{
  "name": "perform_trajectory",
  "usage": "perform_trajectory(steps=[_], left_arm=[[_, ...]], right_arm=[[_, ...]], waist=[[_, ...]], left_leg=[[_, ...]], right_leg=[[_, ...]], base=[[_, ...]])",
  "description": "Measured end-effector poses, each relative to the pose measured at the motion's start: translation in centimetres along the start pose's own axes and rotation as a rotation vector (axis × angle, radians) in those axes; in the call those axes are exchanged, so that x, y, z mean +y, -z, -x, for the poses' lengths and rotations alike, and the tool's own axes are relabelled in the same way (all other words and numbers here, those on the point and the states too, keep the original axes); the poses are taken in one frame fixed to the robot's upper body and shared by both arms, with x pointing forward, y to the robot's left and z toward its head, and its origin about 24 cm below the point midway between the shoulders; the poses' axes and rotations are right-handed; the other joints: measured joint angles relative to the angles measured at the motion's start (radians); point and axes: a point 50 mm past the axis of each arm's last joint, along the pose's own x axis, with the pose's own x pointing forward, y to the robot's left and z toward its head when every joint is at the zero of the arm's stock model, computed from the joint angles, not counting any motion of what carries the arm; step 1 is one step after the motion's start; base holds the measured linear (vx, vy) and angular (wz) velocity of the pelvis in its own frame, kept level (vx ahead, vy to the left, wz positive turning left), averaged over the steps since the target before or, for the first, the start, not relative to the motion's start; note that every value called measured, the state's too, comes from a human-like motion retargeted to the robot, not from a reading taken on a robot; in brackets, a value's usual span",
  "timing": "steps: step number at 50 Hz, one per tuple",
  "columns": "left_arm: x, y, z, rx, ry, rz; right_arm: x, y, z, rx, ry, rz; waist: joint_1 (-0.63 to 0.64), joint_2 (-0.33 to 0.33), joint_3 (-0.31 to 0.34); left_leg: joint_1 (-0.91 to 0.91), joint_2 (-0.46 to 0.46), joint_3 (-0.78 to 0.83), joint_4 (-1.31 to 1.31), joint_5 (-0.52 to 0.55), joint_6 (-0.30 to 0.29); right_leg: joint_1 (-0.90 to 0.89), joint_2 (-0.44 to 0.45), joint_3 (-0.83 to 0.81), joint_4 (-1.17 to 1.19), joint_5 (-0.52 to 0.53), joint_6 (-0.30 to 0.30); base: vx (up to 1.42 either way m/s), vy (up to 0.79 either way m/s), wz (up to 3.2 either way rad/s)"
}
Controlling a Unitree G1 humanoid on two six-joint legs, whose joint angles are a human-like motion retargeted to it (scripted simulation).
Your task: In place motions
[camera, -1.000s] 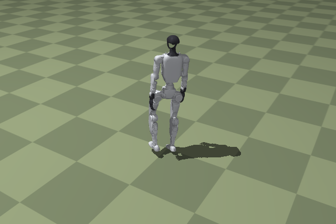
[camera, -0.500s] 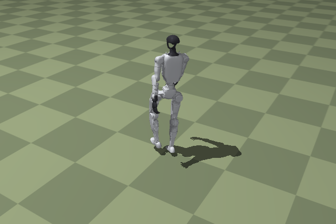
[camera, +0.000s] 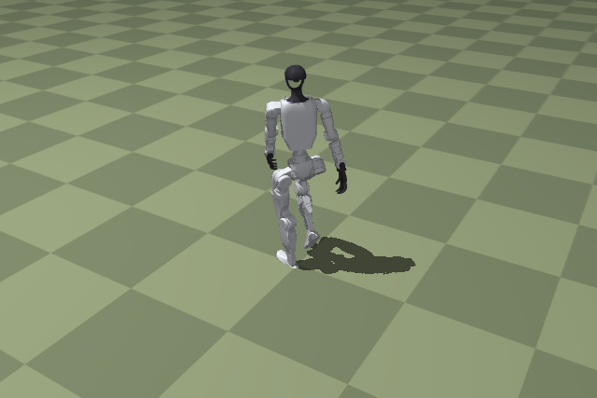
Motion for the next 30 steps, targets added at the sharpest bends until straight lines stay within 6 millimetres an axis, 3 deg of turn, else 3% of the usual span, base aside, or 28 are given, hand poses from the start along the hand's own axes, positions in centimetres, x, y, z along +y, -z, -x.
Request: perform_trajectory(steps=[4,9,14,18,21,24,26,28,30], left_arm=[[-0.4,-2.0,-0.2,-0.048,0.017,-0.009],[-0.4,-0.9,-0.1,-0.017,0.013,-0.020],[0.3,3.1,0.5,0.102,-0.003,-0.029],[0.2,8.6,2.0,0.274,-0.020,-0.016],[0.4,13.8,4.1,0.423,-0.041,-0.002],[1.2,18.9,7.0,0.565,-0.075,0.037],[1.8,21.2,8.8,0.634,-0.098,0.072],[2.7,23.2,10.5,0.685,-0.143,0.103],[3.3,24.4,11.8,0.723,-0.178,0.115]], right_arm=[[-0.1,3.3,0.2,0.085,0.015,-0.101],[-0.4,4.3,0.3,0.090,0.035,-0.185],[-0.4,2.1,0.1,0.028,0.027,-0.182],[0.5,-0.4,-0.1,-0.036,0.003,-0.141],[1.7,-3.1,-0.2,-0.085,-0.019,-0.069],[2.8,-7.0,0.2,-0.166,-0.039,0.019],[3.3,-11.2,1.0,-0.272,-0.049,0.081],[4.4,-17.0,2.9,-0.447,-0.064,0.133],[5.4,-20.8,4.6,-0.575,-0.087,0.163]], waist=[[-0.023,0.005,-0.033],[0.015,-0.009,-0.052],[0.072,-0.034,-0.066],[0.116,-0.048,-0.088],[0.146,-0.062,-0.109],[0.235,-0.087,-0.120],[0.254,-0.109,-0.094],[0.254,-0.130,-0.053],[0.261,-0.145,-0.030]], left_leg=[[-0.012,0.023,0.035,-0.014,0.024,-0.018],[0.008,0.008,0.062,-0.027,0.021,-0.026],[0.043,-0.028,0.108,-0.042,0.007,-0.037],[0.066,-0.060,0.105,-0.035,-0.020,-0.041],[0.065,-0.077,0.092,0.019,-0.055,-0.050],[0.027,-0.075,0.149,0.147,-0.041,-0.081],[-0.052,-0.035,0.174,0.333,0.065,-0.115],[-0.206,0.004,0.126,0.608,0.228,-0.117],[-0.338,-0.031,0.044,0.791,0.255,-0.106]], right_leg=[[-0.067,0.004,-0.016,0.043,-0.020,0.029],[0.037,0.005,0.008,-0.100,-0.017,0.033],[0.290,0.021,0.064,-0.460,0.014,0.069],[0.522,0.010,0.087,-0.820,-0.006,0.106],[0.656,-0.020,0.028,-1.031,-0.182,0.071],[0.706,-0.035,0.093,-1.153,-0.170,0.083],[0.708,-0.065,0.136,-1.173,-0.153,0.120],[0.710,-0.097,0.121,-1.188,-0.142,0.135],[0.714,-0.111,0.135,-1.201,-0.130,0.144]], base=[[0.11,-0.08,0.26],[0.07,-0.05,-0.35],[0.02,-0.03,-0.54],[0.06,-0.08,-0.18],[0.06,-0.12,-0.23],[-0.01,-0.14,-1.15],[-0.34,-0.19,-0.27],[-0.45,-0.19,0.37],[-0.28,-0.18,0.17]])
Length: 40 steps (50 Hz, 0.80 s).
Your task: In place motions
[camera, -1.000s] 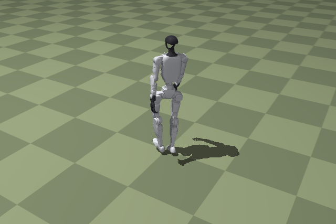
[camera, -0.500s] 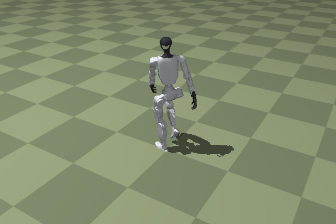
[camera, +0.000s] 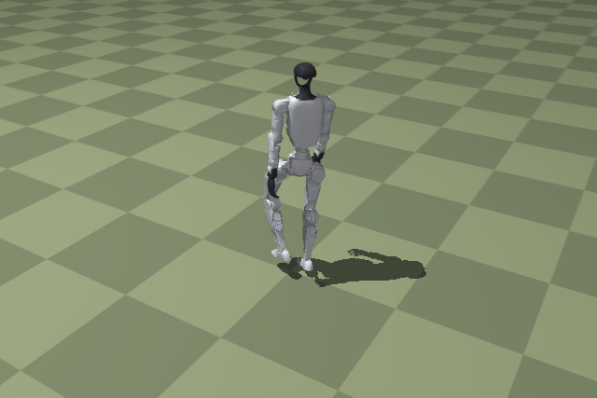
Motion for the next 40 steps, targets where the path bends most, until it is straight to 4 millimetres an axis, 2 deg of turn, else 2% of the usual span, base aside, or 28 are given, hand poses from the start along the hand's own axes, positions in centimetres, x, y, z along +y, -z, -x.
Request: perform_trajectory(steps=[3,6,8,12,17,20,24,25,26,27,28,30,33,35,37,38,40], left_arm=[[0.8,2.7,0.2,0.106,-0.022,-0.020],[1.4,5.4,0.5,0.181,-0.049,-0.009],[1.7,6.5,0.7,0.194,-0.056,0.038],[1.2,7.1,0.8,0.206,-0.037,0.135],[1.2,7.1,0.8,0.215,-0.024,0.131],[1.1,5.7,0.6,0.181,-0.012,0.079],[0.9,2.3,0.2,0.098,-0.021,-0.001],[0.8,1.3,0.1,0.069,-0.029,-0.017],[0.7,0.3,0.1,0.041,-0.042,-0.029],[0.5,-0.7,0.1,0.011,-0.055,-0.046],[0.3,-1.9,0.1,-0.022,-0.067,-0.074],[-0.6,-4.6,0.2,-0.096,-0.056,-0.121],[-3.0,-10.5,1.2,-0.233,0.053,-0.186],[-5.2,-14.6,2.4,-0.355,0.142,-0.208],[-6.6,-18.2,4.0,-0.473,0.201,-0.204],[-7.1,-20.0,4.9,-0.530,0.223,-0.195],[-7.8,-23.1,6.8,-0.638,0.245,-0.167]], right_arm=[[-0.2,-5.7,0.0,-0.177,-0.043,0.033],[-1.0,-8.6,0.4,-0.268,0.005,0.058],[-1.4,-9.9,0.6,-0.307,0.042,0.064],[-1.8,-11.9,1.0,-0.365,0.048,0.099],[-1.1,-11.0,0.9,-0.369,0.039,0.112],[-0.6,-9.4,0.5,-0.334,0.029,0.095],[0.0,-5.5,0.1,-0.234,0.010,0.052],[0.2,-4.3,0.0,-0.203,0.005,0.040],[0.5,-2.7,0.0,-0.164,-0.002,0.032],[0.7,-1.1,0.0,-0.124,-0.008,0.021],[0.8,0.5,0.1,-0.083,-0.010,0.003],[1.0,3.7,0.5,0.001,-0.022,-0.014],[1.0,7.7,1.4,0.121,-0.024,-0.042],[0.6,10.4,2.2,0.200,0.006,-0.075],[0.4,13.1,3.3,0.282,0.029,-0.102],[0.3,14.5,4.0,0.329,0.031,-0.114],[0.3,17.0,5.3,0.423,0.028,-0.145]], waist=[[0.066,-0.020,0.031],[0.158,-0.043,0.032],[0.192,-0.055,0.034],[0.204,-0.049,0.041],[0.140,-0.016,-0.025],[0.101,-0.006,-0.053],[0.062,0.008,-0.073],[0.054,0.013,-0.078],[0.143,0.002,-0.072],[0.178,-0.001,-0.070],[0.105,0.015,-0.081],[-0.028,0.044,-0.088],[-0.023,0.076,-0.041],[-0.024,0.089,-0.027],[-0.051,0.101,-0.028],[-0.080,0.109,-0.032],[-0.130,0.116,-0.026]], left_leg=[[-0.158,0.066,0.047,0.269,-0.071,0.038],[-0.295,0.083,0.059,0.417,-0.121,0.054],[-0.350,0.075,0.059,0.461,-0.139,0.050],[-0.354,0.089,0.072,0.443,-0.140,0.047],[-0.262,0.074,0.025,0.270,-0.121,0.026],[-0.140,0.035,0.014,0.076,-0.113,0.004],[0.061,-0.020,-0.016,-0.245,-0.102,-0.014],[0.113,-0.029,-0.027,-0.331,-0.127,-0.018],[0.186,-0.037,0.094,-0.427,-0.181,0.009],[0.245,-0.041,0.159,-0.508,-0.232,0.032],[0.278,-0.038,0.110,-0.557,-0.276,0.044],[0.328,-0.062,-0.038,-0.643,-0.311,0.080],[0.354,-0.026,-0.031,-0.702,-0.295,0.094],[0.364,-0.004,0.008,-0.732,-0.297,0.103],[0.351,0.005,-0.005,-0.737,-0.297,0.111],[0.347,0.007,-0.015,-0.747,-0.294,0.118],[0.341,0.013,-0.022,-0.758,-0.288,0.131]], right_leg=[[0.001,-0.023,-0.033,-0.005,0.024,-0.005],[-0.015,-0.049,-0.041,-0.003,0.044,0.000],[-0.011,-0.066,-0.062,-0.007,0.050,0.004],[-0.006,-0.068,-0.063,-0.005,0.042,-0.010],[0.005,-0.029,-0.081,-0.021,0.019,-0.029],[0.015,-0.018,-0.100,-0.022,-0.003,-0.038],[0.033,0.006,-0.124,0.003,-0.050,-0.053],[0.037,0.015,-0.131,0.015,-0.066,-0.058],[0.025,0.019,-0.039,0.054,-0.080,-0.066],[0.019,0.024,-0.003,0.088,-0.097,-0.074],[0.024,0.034,-0.080,0.111,-0.117,-0.084],[0.022,0.048,-0.219,0.178,-0.117,-0.102],[-0.078,0.034,-0.251,0.436,0.048,-0.112],[-0.212,0.041,-0.210,0.646,0.174,-0.136],[-0.342,0.095,-0.136,0.826,0.152,-0.152],[-0.410,0.059,-0.184,0.935,0.108,-0.193],[-0.528,0.056,-0.185,1.102,0.068,-0.204]], base=[[-0.11,-0.05,-0.12],[0.03,-0.05,-0.38],[0.08,-0.09,-0.21],[0.01,-0.03,-0.08],[0.18,-0.02,0.46],[0.21,-0.05,0.43],[0.27,-0.06,0.40],[0.42,-0.06,-1.34],[0.44,-0.04,-2.08],[0.44,0.00,-0.94],[0.41,0.03,1.71],[0.30,0.01,2.58],[-0.02,-0.01,0.02],[-0.03,0.02,-0.21],[0.00,0.00,0.00],[0.00,0.01,0.25],[-0.05,-0.02,0.30]])
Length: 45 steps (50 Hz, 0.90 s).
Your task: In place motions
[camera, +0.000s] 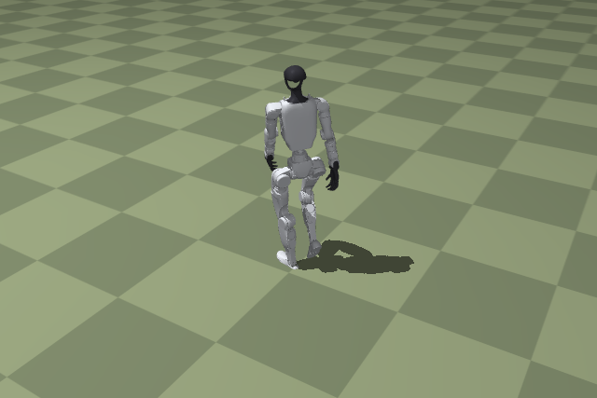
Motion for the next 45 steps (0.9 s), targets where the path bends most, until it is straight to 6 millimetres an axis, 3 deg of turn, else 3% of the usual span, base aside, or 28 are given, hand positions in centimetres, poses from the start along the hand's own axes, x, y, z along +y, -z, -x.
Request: perform_trajectory(steps=[3,5,10,15,18,19,22,25,27,30,32,35,40,45], left_arm=[[-0.6,-4.3,-0.2,-0.143,0.006,0.008],[-0.7,-6.0,-0.1,-0.199,0.000,0.008],[-0.9,-6.9,-0.1,-0.226,-0.007,-0.015],[-0.9,-3.2,-0.2,-0.138,-0.006,-0.012],[-0.9,1.1,0.0,-0.020,-0.016,0.015],[-0.9,2.7,0.2,0.023,-0.020,0.027],[-0.4,7.8,1.3,0.172,-0.043,0.069],[0.8,13.8,3.7,0.354,-0.101,0.111],[1.9,17.0,5.5,0.459,-0.151,0.129],[4.4,20.2,8.1,0.542,-0.278,0.184],[5.1,22.0,9.7,0.593,-0.325,0.241],[5.1,25.0,12.4,0.729,-0.340,0.272],[6.0,29.8,18.1,0.860,-0.471,0.354],[6.1,30.6,19.3,0.867,-0.556,0.499]], right_arm=[[-0.8,3.7,0.6,0.120,0.038,-0.113],[-1.3,6.0,1.2,0.181,0.078,-0.196],[-2.1,9.5,2.3,0.261,0.144,-0.346],[-2.1,10.0,2.4,0.273,0.151,-0.358],[-1.6,8.8,1.9,0.238,0.124,-0.326],[-1.5,8.0,1.6,0.219,0.114,-0.313],[-0.9,5.0,0.8,0.153,0.090,-0.259],[-0.1,1.3,0.2,0.093,0.071,-0.192],[0.2,-3.5,-0.1,-0.010,0.055,-0.127],[0.6,-13.8,1.1,-0.316,0.041,0.009],[1.4,-20.8,3.6,-0.519,-0.003,0.132],[2.1,-27.8,7.8,-0.772,0.000,0.216],[2.2,-33.0,12.7,-1.036,0.072,0.236],[2.2,-34.7,14.6,-1.099,0.100,0.291]], waist=[[-0.059,0.009,0.024],[-0.076,0.013,0.026],[-0.077,0.006,0.027],[0.008,-0.022,0.008],[0.015,-0.027,-0.015],[0.012,-0.031,-0.017],[0.026,-0.049,-0.016],[0.107,-0.081,-0.029],[0.121,-0.102,-0.003],[0.193,-0.116,0.084],[0.212,-0.132,0.129],[0.299,-0.141,0.170],[0.425,-0.191,0.158],[0.412,-0.186,0.149]], left_leg=[[0.011,0.016,0.006,-0.011,0.009,0.013],[0.023,0.020,0.022,-0.024,0.012,0.021],[0.048,0.001,0.038,-0.039,0.008,0.029],[0.085,-0.039,0.079,-0.057,-0.002,0.020],[0.084,-0.056,0.065,-0.043,-0.016,0.012],[0.084,-0.062,0.060,-0.030,-0.023,0.007],[0.069,-0.081,0.062,0.045,-0.043,-0.012],[-0.001,-0.068,0.146,0.227,0.036,-0.046],[-0.132,0.012,0.173,0.495,0.241,-0.073],[-0.387,0.069,0.096,0.840,0.494,-0.024],[-0.527,0.122,0.123,1.045,0.397,0.007],[-0.756,0.171,0.123,1.261,0.332,0.082],[-0.980,0.166,0.146,1.393,0.204,0.122],[-0.919,0.134,0.115,1.329,0.193,0.089]], right_leg=[[-0.111,0.056,0.031,0.130,-0.010,0.062],[-0.153,0.079,0.042,0.161,-0.013,0.095],[-0.079,0.034,0.040,0.021,-0.011,0.110],[0.157,0.068,0.142,-0.348,0.035,0.165],[0.318,0.052,0.148,-0.611,0.068,0.182],[0.374,0.038,0.129,-0.694,0.029,0.186],[0.510,-0.025,0.002,-0.902,-0.142,0.160],[0.549,-0.051,0.044,-1.022,-0.143,0.148],[0.532,-0.072,0.113,-1.021,-0.124,0.170],[0.541,-0.078,0.142,-1.043,-0.100,0.167],[0.539,-0.063,0.170,-1.038,-0.090,0.139],[0.529,-0.068,0.193,-1.016,-0.085,0.113],[0.509,-0.101,0.233,-0.986,-0.089,0.094],[0.530,-0.102,0.227,-0.984,-0.110,0.096]], base=[[0.00,-0.06,0.46],[0.06,-0.05,0.14],[0.02,0.00,-0.11],[0.07,-0.02,-0.68],[0.02,-0.01,-0.08],[-0.05,-0.04,0.28],[-0.07,-0.02,-0.20],[-0.08,-0.08,-0.95],[-0.33,-0.13,0.06],[-0.46,-0.10,-0.51],[-0.35,-0.09,-0.61],[-0.09,0.00,-0.59],[0.18,-0.04,-0.53],[0.08,0.03,0.31]])
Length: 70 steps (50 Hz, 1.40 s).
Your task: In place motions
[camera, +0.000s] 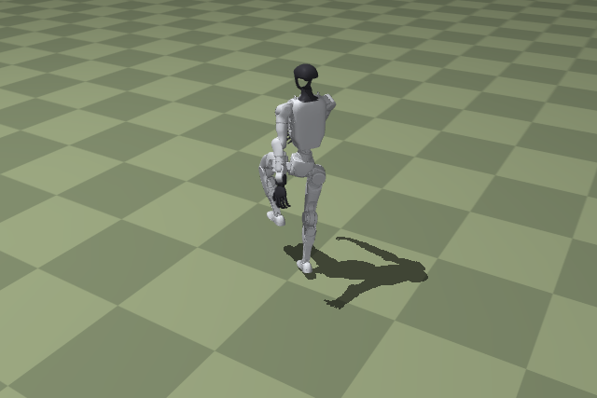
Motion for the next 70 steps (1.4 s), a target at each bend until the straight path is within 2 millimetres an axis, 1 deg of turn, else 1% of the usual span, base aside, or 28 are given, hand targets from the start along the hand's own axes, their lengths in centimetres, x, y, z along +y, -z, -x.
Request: perform_trajectory(steps=[5,10,12,13,15,17,20,23,25,27,30,32,35,38,40,42,45,49,52,53,55,57,58,60,62,63,66,70], left_arm=[[-0.8,-0.4,0.0,-0.029,0.036,0.066],[-1.9,-3.2,0.2,-0.099,0.076,-0.017],[-2.7,-4.3,0.3,-0.130,0.090,-0.059],[-3.3,-5.0,0.5,-0.147,0.099,-0.082],[-4.9,-6.7,0.9,-0.193,0.127,-0.123],[-7.3,-9.1,1.8,-0.253,0.177,-0.158],[-11.5,-14.3,4.5,-0.403,0.271,-0.273],[-15.4,-19.2,8.3,-0.617,0.358,-0.412],[-17.5,-22.4,11.4,-0.752,0.410,-0.455],[-19.5,-25.0,14.8,-0.887,0.467,-0.454],[-22.0,-28.0,20.5,-1.082,0.574,-0.404],[-22.9,-29.3,23.5,-1.193,0.625,-0.365],[-23.3,-30.2,26.2,-1.304,0.652,-0.335],[-23.8,-30.2,27.1,-1.338,0.663,-0.338],[-23.9,-30.1,27.2,-1.337,0.676,-0.346],[-24.1,-29.6,26.3,-1.309,0.673,-0.363],[-23.6,-29.0,24.3,-1.259,0.643,-0.391],[-22.8,-25.6,18.6,-1.064,0.619,-0.379],[-21.3,-21.8,13.6,-0.863,0.591,-0.333],[-20.7,-20.3,12.0,-0.794,0.569,-0.312],[-18.7,-17.4,8.9,-0.660,0.513,-0.271],[-16.1,-14.1,6.0,-0.520,0.442,-0.264],[-14.6,-12.3,4.7,-0.448,0.403,-0.269],[-12.0,-9.2,2.8,-0.320,0.329,-0.278],[-10.1,-7.8,2.0,-0.254,0.273,-0.253],[-9.3,-7.3,1.7,-0.237,0.249,-0.231],[-7.4,-5.8,1.1,-0.185,0.215,-0.195],[-5.0,-2.9,0.3,-0.112,0.157,-0.179]], right_arm=[[1.4,1.8,0.5,0.032,0.002,-0.025],[3.0,5.6,1.8,0.135,-0.019,-0.083],[3.6,7.5,2.7,0.191,-0.034,-0.084],[3.9,8.7,3.3,0.224,-0.039,-0.082],[4.2,11.2,4.8,0.297,-0.050,-0.075],[4.3,13.9,6.6,0.386,-0.063,-0.066],[3.9,17.5,9.3,0.524,-0.055,-0.076],[3.7,21.2,13.0,0.706,-0.027,-0.124],[4.0,23.4,15.8,0.837,-0.027,-0.174],[4.4,25.3,18.9,0.954,-0.019,-0.245],[4.5,27.4,23.1,1.094,0.039,-0.330],[4.7,28.5,26.0,1.183,0.096,-0.359],[5.1,29.8,30.3,1.313,0.180,-0.408],[5.5,30.5,33.5,1.400,0.248,-0.463],[5.7,30.6,34.5,1.427,0.277,-0.474],[5.9,30.7,35.3,1.445,0.284,-0.473],[5.9,30.6,34.4,1.430,0.263,-0.473],[6.3,30.1,31.7,1.358,0.212,-0.465],[6.3,29.3,28.3,1.256,0.162,-0.445],[6.3,28.9,27.1,1.218,0.143,-0.428],[6.0,27.9,24.3,1.143,0.096,-0.379],[5.9,26.6,21.3,1.063,0.035,-0.334],[5.9,25.7,19.7,1.017,0.005,-0.317],[5.7,23.3,15.8,0.894,-0.042,-0.293],[4.9,19.5,11.0,0.720,-0.054,-0.266],[4.5,17.2,8.8,0.624,-0.052,-0.247],[2.8,10.8,4.1,0.379,-0.069,-0.191],[0.7,4.7,1.5,0.145,-0.003,-0.177]], waist=[[-0.056,0.014,-0.114],[-0.174,0.056,-0.188],[-0.200,0.073,-0.223],[-0.215,0.080,-0.237],[-0.245,0.100,-0.248],[-0.291,0.120,-0.251],[-0.308,0.151,-0.208],[-0.337,0.167,-0.181],[-0.387,0.184,-0.168],[-0.452,0.201,-0.155],[-0.540,0.220,-0.131],[-0.579,0.222,-0.128],[-0.613,0.234,-0.144],[-0.609,0.231,-0.152],[-0.607,0.225,-0.143],[-0.596,0.238,-0.153],[-0.552,0.205,-0.159],[-0.488,0.187,-0.203],[-0.477,0.175,-0.224],[-0.476,0.169,-0.229],[-0.432,0.150,-0.248],[-0.381,0.139,-0.260],[-0.342,0.130,-0.263],[-0.299,0.101,-0.238],[-0.278,0.080,-0.169],[-0.272,0.078,-0.138],[-0.238,0.071,-0.082],[-0.110,0.042,-0.074]], left_leg=[[0.243,-0.042,-0.025,-0.242,0.044,-0.100],[0.596,-0.154,-0.075,-0.706,0.085,-0.167],[0.726,-0.174,-0.083,-0.923,-0.002,-0.199],[0.793,-0.185,-0.074,-1.017,-0.108,-0.188],[0.906,-0.192,-0.023,-1.187,-0.220,-0.131],[0.936,-0.210,-0.103,-1.275,-0.214,-0.105],[0.947,-0.176,-0.105,-1.315,-0.195,-0.113],[0.949,-0.152,-0.081,-1.338,-0.177,-0.122],[0.937,-0.135,-0.086,-1.341,-0.165,-0.122],[0.924,-0.116,-0.102,-1.340,-0.155,-0.119],[0.913,-0.081,-0.079,-1.353,-0.133,-0.113],[0.909,-0.071,-0.047,-1.367,-0.122,-0.109],[0.900,-0.065,-0.052,-1.386,-0.108,-0.108],[0.905,-0.068,-0.041,-1.393,-0.107,-0.106],[0.918,-0.069,-0.034,-1.396,-0.110,-0.111],[0.923,-0.056,-0.022,-1.401,-0.111,-0.120],[0.957,-0.091,0.021,-1.414,-0.122,-0.125],[0.970,-0.118,0.064,-1.410,-0.145,-0.121],[0.982,-0.145,0.061,-1.396,-0.174,-0.097],[0.983,-0.160,0.048,-1.386,-0.185,-0.088],[0.976,-0.187,0.071,-1.352,-0.209,-0.084],[0.949,-0.192,0.098,-1.279,-0.213,-0.086],[0.922,-0.186,0.124,-1.221,-0.194,-0.089],[0.838,-0.143,0.152,-1.020,-0.080,-0.109],[0.682,-0.068,0.114,-0.724,0.056,-0.115],[0.599,-0.068,0.048,-0.607,0.087,-0.105],[0.359,0.008,0.002,-0.234,0.018,-0.072],[0.042,0.122,0.010,0.110,-0.074,-0.021]], right_leg=[[0.000,-0.004,-0.037,-0.053,-0.001,0.023],[0.029,0.019,-0.127,-0.054,-0.043,0.041],[0.028,0.036,-0.149,-0.045,-0.061,0.043],[0.025,0.040,-0.170,-0.033,-0.072,0.045],[0.022,0.049,-0.221,0.023,-0.107,0.038],[-0.016,0.053,-0.277,0.128,-0.085,0.013],[-0.167,0.020,-0.313,0.439,0.056,-0.031],[-0.349,0.035,-0.289,0.753,0.027,-0.067],[-0.485,0.044,-0.276,0.962,-0.010,-0.057],[-0.627,0.077,-0.259,1.126,-0.032,-0.031],[-0.825,0.058,-0.294,1.318,-0.054,-0.034],[-0.940,0.061,-0.315,1.387,-0.052,-0.039],[-1.066,0.074,-0.352,1.437,-0.051,-0.050],[-1.074,0.081,-0.351,1.409,-0.038,-0.052],[-1.015,0.105,-0.320,1.350,-0.021,-0.032],[-0.922,0.131,-0.297,1.251,0.004,-0.014],[-0.740,0.152,-0.220,1.086,0.030,0.004],[-0.445,0.210,-0.120,0.707,0.092,0.052],[-0.219,0.183,-0.106,0.375,0.120,0.047],[-0.146,0.155,-0.141,0.263,0.058,0.055],[-0.033,0.095,-0.260,0.088,-0.059,0.046],[0.002,0.090,-0.224,-0.019,-0.064,0.037],[0.007,0.078,-0.192,-0.048,-0.051,0.057],[0.003,0.061,-0.109,-0.067,-0.028,0.079],[0.005,0.032,-0.116,-0.072,-0.018,0.095],[0.008,0.035,-0.114,-0.078,-0.011,0.098],[-0.005,0.035,-0.122,-0.082,0.010,0.103],[-0.047,0.030,-0.112,-0.081,0.037,0.085]], base=[[0.18,0.08,0.38],[0.28,0.04,0.67],[0.38,0.06,0.32],[0.39,0.07,0.37],[0.36,0.07,0.57],[0.21,0.08,0.64],[-0.01,0.06,0.27],[-0.01,0.04,0.23],[-0.03,0.03,0.41],[-0.07,0.01,0.69],[-0.11,0.00,0.67],[-0.05,-0.01,0.36],[0.04,-0.02,-0.03],[0.02,0.00,-0.20],[-0.06,0.02,-0.18],[-0.02,0.02,-0.31],[0.03,0.01,-0.58],[0.06,-0.03,-0.48],[0.00,0.00,0.00],[-0.05,0.00,-0.26],[-0.09,-0.03,-0.96],[-0.03,-0.02,-1.38],[-0.11,-0.06,-1.41],[-0.34,-0.14,-0.88],[-0.58,-0.17,-0.16],[-0.56,-0.19,0.14],[-0.36,-0.15,0.07],[-0.06,-0.05,-0.38]])
